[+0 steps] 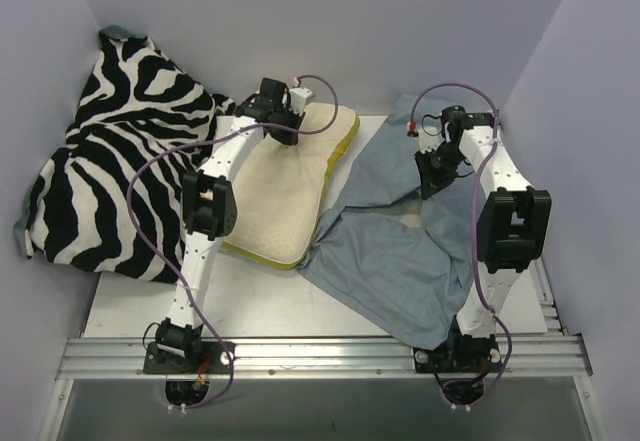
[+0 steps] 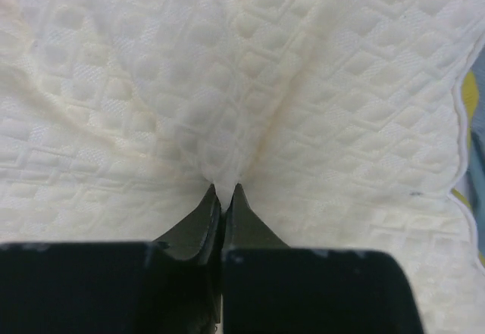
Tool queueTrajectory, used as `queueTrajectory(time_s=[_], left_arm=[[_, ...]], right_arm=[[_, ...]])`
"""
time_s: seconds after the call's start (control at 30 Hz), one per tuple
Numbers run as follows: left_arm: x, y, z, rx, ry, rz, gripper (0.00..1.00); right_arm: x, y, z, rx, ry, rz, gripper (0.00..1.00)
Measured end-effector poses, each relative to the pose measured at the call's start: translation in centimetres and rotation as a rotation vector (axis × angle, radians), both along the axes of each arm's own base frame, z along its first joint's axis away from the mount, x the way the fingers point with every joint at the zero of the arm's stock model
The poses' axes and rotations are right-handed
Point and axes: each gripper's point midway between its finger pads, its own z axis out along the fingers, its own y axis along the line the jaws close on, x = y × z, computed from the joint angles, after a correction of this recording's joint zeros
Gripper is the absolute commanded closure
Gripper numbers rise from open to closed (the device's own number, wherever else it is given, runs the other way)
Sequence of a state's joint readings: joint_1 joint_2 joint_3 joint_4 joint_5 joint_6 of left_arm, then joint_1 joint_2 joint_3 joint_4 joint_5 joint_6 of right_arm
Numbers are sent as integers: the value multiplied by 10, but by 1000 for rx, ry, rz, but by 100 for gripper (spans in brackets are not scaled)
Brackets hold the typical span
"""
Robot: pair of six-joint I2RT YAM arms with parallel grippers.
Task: Put the pillow into the pillowcase
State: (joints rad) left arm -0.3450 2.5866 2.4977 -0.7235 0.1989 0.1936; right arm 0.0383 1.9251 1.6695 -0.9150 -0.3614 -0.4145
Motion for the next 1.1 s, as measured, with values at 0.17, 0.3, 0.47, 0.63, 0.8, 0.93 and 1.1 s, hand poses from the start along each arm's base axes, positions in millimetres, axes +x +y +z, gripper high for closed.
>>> queueTrajectory(time_s=[0.17,0.3,0.47,0.63,0.8,0.93,1.1], left_arm=[[-35,6,52,-88,60,-127,100],[-70,18,125,-127,9,-223,100],[-161,24,221,-161,-95,-360,100],[-277,-1,241,-176,-86,-578,100],[-375,-33,185,-148,110,-814,100],[-416,-46,141,-99,249,-918,100],[-425,-74,118,-53,274,-985,100]], right_arm=[[-2,4,2,50,13,-25,100],[-3,6,4,86,21,-39,100],[-4,12,7,136,27,-49,100],[-3,18,12,171,24,-56,100],[3,21,20,192,3,-58,100],[3,24,21,207,6,-64,100],[2,28,23,231,10,-64,100]])
